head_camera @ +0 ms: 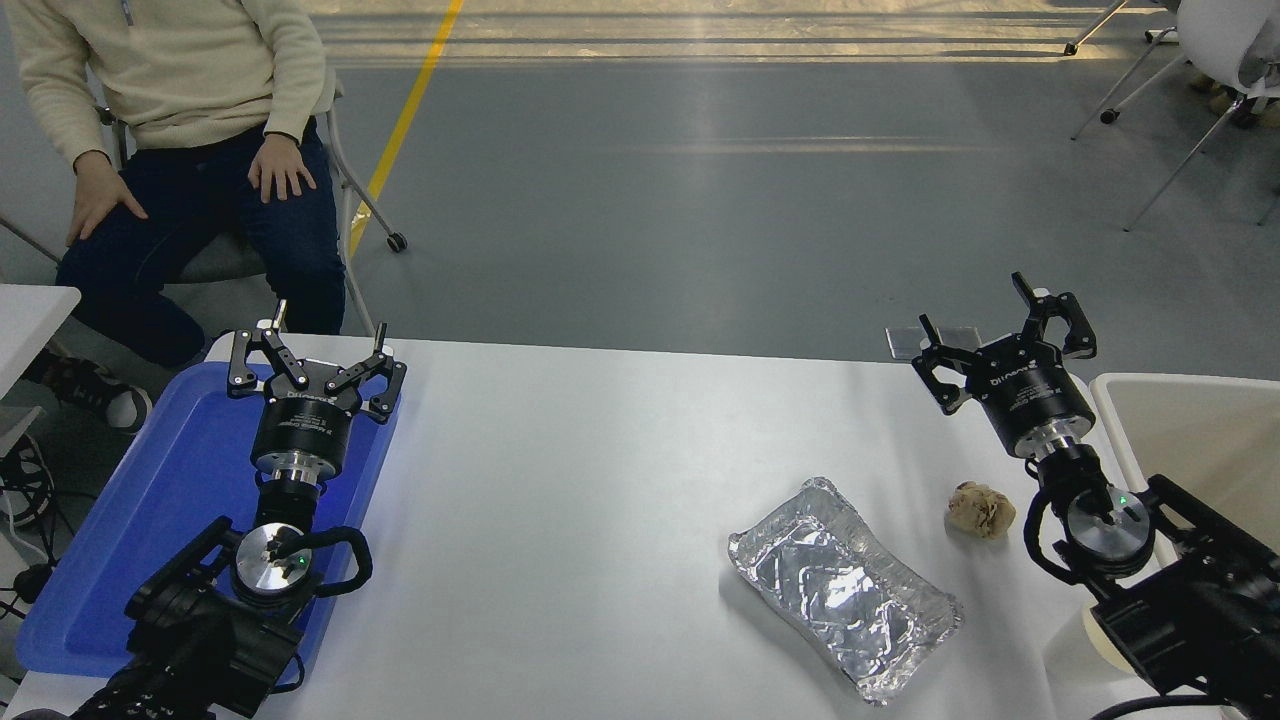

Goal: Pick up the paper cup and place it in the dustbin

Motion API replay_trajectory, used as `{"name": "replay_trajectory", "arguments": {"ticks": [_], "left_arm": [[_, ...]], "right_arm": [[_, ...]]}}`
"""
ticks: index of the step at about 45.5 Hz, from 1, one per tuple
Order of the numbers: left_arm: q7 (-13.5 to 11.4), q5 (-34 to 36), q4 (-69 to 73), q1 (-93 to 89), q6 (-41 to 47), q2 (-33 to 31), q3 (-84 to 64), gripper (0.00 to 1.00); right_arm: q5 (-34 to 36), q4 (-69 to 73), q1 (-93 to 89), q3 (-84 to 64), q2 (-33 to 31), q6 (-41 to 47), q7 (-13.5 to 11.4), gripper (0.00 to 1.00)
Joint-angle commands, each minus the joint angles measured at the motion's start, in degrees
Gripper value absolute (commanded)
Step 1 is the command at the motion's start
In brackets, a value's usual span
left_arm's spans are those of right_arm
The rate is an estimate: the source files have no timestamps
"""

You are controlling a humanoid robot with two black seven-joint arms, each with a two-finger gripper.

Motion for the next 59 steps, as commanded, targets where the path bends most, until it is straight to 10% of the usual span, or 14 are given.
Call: {"name": "replay_trajectory", "arguments": {"ticks": [1,40,59], "left_arm": [[0.0,0.2,0.0,0.0,0.0,-0.2,-0.1,1.0],[0.0,0.0,0.0,0.0,0.0,0.0,0.0,1.0],[0.0,0.0,0.0,0.0,0.0,0.0,0.0,1.0]], "right_arm": [[-0.1,0.2,-0.3,-0.1,-0.2,0.0,0.1,1.0],[-17.3,4.7,1.3,-0.4,-4.1,-0.6,-0.4,1.0],[-18.9,20.5,4.9,-13.8,-21.2,-8.9,-0.5,1.0]]}}
